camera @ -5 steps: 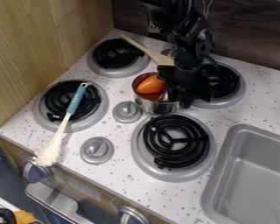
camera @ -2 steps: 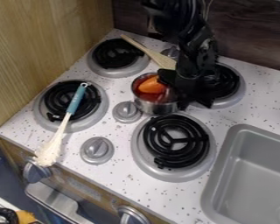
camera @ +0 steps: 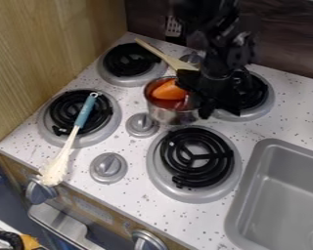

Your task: Grabbing the pot and moving it to the right burner

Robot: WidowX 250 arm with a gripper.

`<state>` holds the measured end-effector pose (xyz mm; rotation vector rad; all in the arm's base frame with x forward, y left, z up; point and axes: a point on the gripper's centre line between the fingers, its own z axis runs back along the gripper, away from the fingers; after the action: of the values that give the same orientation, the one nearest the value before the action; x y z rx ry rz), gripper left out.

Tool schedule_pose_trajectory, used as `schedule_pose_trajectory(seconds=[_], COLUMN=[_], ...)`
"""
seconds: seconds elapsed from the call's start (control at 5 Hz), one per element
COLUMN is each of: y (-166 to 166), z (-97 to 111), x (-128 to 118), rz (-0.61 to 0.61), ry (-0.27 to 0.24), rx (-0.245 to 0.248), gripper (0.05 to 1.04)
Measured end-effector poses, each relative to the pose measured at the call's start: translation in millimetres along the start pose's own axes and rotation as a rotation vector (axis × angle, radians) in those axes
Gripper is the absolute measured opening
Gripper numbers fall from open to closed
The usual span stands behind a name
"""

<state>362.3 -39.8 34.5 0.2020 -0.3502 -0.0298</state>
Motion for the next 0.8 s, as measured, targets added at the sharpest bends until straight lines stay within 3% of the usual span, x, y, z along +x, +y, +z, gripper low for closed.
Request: schedule_pose_trajectory(seconds=[0.2, 0.4, 0.8], y=[3, -4, -34], z=[12, 22, 24], x=[-7, -19, -40], rz=[0.092, 0.26, 0.545], ry=[0.049, 0.061, -0.034], rx=[0.02, 0.047, 0.135], gripper=[0.083, 0.083, 0.083])
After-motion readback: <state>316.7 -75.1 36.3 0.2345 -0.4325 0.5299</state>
